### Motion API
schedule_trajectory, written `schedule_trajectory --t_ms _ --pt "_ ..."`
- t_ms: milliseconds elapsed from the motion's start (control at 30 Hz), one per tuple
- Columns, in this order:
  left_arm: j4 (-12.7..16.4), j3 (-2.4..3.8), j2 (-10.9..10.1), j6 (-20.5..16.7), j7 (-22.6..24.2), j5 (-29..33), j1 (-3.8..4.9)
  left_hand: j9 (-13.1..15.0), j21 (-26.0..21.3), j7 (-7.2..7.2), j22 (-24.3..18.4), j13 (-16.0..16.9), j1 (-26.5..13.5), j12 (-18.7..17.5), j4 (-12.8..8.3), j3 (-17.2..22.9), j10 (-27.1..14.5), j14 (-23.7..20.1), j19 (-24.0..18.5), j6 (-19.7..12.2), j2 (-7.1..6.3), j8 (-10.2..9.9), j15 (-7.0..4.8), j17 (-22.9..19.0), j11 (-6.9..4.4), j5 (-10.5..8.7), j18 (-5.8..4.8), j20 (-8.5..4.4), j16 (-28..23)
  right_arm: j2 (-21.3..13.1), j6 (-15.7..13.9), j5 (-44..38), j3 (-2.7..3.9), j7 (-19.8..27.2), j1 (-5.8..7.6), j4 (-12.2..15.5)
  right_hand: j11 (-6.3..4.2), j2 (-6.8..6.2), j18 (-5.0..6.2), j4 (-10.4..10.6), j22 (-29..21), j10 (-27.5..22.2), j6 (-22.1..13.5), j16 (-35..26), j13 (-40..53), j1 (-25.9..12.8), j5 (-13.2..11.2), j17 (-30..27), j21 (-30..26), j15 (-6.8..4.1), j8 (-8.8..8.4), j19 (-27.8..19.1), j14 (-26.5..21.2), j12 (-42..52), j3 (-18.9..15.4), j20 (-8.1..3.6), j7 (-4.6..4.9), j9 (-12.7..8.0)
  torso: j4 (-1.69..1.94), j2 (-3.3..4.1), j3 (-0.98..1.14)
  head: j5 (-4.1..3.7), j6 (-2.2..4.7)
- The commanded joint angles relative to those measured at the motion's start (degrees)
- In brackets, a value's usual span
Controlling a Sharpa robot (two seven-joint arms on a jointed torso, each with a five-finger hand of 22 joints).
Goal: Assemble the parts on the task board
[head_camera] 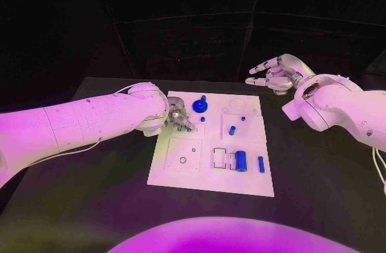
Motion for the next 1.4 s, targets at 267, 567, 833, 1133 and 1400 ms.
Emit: schedule_trajectory --t_ms 267,567,833,1133,1400 --pt "-0.56 -0.06 0.22 2.33 -0.49 0.1 -0.02 0.08 0.22 -0.01 0.02 -0.07 0.71 -0.03 -4.8 5.15 0.14 5.95 0.29 0.46 1.09 0.29 -0.05 15.09 -0.03 0.35 -1.1 0.04 0.18 0.07 0.24 0.07 0.03 0.22 0.12 0.02 -0.15 0.24 1.07 -0.16 -0.05 -0.09 0.26 -0.22 -0.09 -0.19 0.16 0.02 -0.2 -0.56 0.37 -0.04 2.69 -0.1 -0.33 -0.23 -0.31 -0.07 -0.01 0.0 -0.03 0.05 -0.06" --pt "-0.9 -0.06 0.74 3.26 -0.57 0.11 -0.01 0.08 0.21 -0.01 0.02 -0.05 0.65 -0.01 -4.84 5.28 0.15 5.95 0.29 0.46 1.06 0.29 -0.04 15.09 -0.03 0.35 -1.1 0.04 0.18 0.07 0.25 0.07 0.03 0.19 0.12 0.05 -0.15 0.24 1.07 -0.16 -0.05 -0.09 0.26 -0.22 -0.09 -0.19 0.16 0.02 -0.2 -0.56 0.37 -0.04 2.69 -0.1 -0.33 -0.23 -0.31 -0.07 -0.01 0.0 -0.01 0.04 -0.09" --pt "-1.03 -0.06 0.79 4.0 -0.65 0.11 0.0 0.08 0.2 -0.01 0.01 -0.02 0.58 0.02 -4.88 5.46 0.17 5.95 0.29 0.45 1.04 0.28 -0.04 15.09 -0.03 0.35 -1.1 0.05 0.18 0.09 0.38 0.07 0.03 0.14 0.12 -0.02 -0.15 0.24 1.07 -0.16 -0.05 -0.09 0.26 -0.22 -0.09 -0.19 0.16 0.02 -0.2 -0.56 0.37 -0.04 2.69 -0.1 -0.33 -0.23 -0.31 -0.07 0.03 0.01 -0.03 0.28 -0.2" --pt "-0.89 -0.06 0.73 3.89 -0.63 0.11 0.0 0.09 0.22 -0.01 0.06 0.01 0.49 0.04 -5.0 5.77 0.18 5.95 0.3 0.43 0.94 0.27 -0.04 15.09 -0.03 0.36 -1.1 0.05 0.18 0.13 0.5 0.07 0.03 0.11 0.12 -0.06 -0.15 0.24 1.07 -0.16 -0.05 -0.09 0.26 -0.22 -0.09 -0.19 0.16 0.02 -0.2 -0.56 0.37 -0.04 2.69 -0.1 -0.33 -0.23 -0.31 -0.07 0.01 0.01 -0.06 0.24 -0.21" --pt "-0.61 -0.06 0.59 3.58 -0.54 0.33 0.0 0.12 0.32 -0.01 0.23 0.07 0.23 0.11 -5.16 6.5 0.26 5.95 0.36 0.52 0.94 0.31 -0.03 15.09 -0.03 0.38 -1.13 0.07 0.18 0.14 0.5 0.07 0.03 0.14 0.12 -0.06 -0.15 0.24 1.07 -0.16 -0.05 -0.09 0.26 -0.22 -0.09 -0.19 0.16 0.02 -0.2 -0.56 0.37 -0.04 2.69 -0.1 -0.33 -0.23 -0.31 -0.07 -0.03 -0.03 -0.05 0.21 -0.19"
